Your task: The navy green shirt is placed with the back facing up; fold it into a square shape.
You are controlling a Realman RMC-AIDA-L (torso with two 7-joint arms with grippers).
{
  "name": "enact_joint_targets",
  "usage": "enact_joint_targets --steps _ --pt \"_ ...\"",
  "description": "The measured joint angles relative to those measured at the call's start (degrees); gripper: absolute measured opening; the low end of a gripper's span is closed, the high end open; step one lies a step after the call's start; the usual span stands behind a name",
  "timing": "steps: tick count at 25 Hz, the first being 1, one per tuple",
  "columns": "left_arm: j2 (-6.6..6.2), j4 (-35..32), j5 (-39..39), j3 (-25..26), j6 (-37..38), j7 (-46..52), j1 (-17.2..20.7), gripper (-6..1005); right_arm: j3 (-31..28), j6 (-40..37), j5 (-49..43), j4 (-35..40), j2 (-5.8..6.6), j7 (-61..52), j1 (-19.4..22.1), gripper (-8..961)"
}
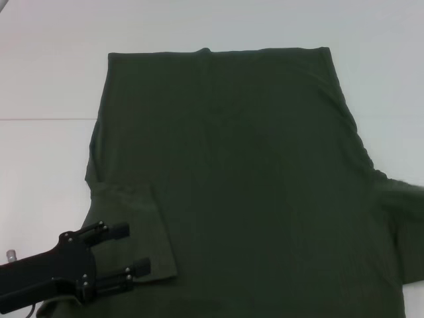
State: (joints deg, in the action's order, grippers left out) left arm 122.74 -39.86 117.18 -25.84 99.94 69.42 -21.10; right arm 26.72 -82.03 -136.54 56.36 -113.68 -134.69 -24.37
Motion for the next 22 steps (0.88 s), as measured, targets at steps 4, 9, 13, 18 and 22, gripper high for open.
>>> enact_joint_targets --steps 4,9,13,18,22 --pt "0.28 0.2 -0.7 0.0 0.0 0.0 0.3 844 -4.0 -1.3 2.7 -0.3 -0.11 3.6 0.7 53" --pt "0.32 0.7 -0.9 -0.1 -0.2 0.0 0.3 844 -3.4 -3.5 4.2 -0.7 0.04 4.5 -0.2 49" --pt "0.31 0.9 -0.9 -0.2 -0.4 0.0 0.0 844 -1.2 -3.8 4.0 -0.7 0.01 3.8 -2.7 48" --pt "0.28 0.9 -1.0 0.0 -0.5 0.0 0.0 843 1.7 -3.2 3.9 -0.6 -0.27 2.5 -6.5 48" --pt "0.24 0.9 -1.0 -0.2 -0.5 0.0 0.0 843 4.7 -1.6 3.9 -0.9 -0.2 1.3 -9.8 48"
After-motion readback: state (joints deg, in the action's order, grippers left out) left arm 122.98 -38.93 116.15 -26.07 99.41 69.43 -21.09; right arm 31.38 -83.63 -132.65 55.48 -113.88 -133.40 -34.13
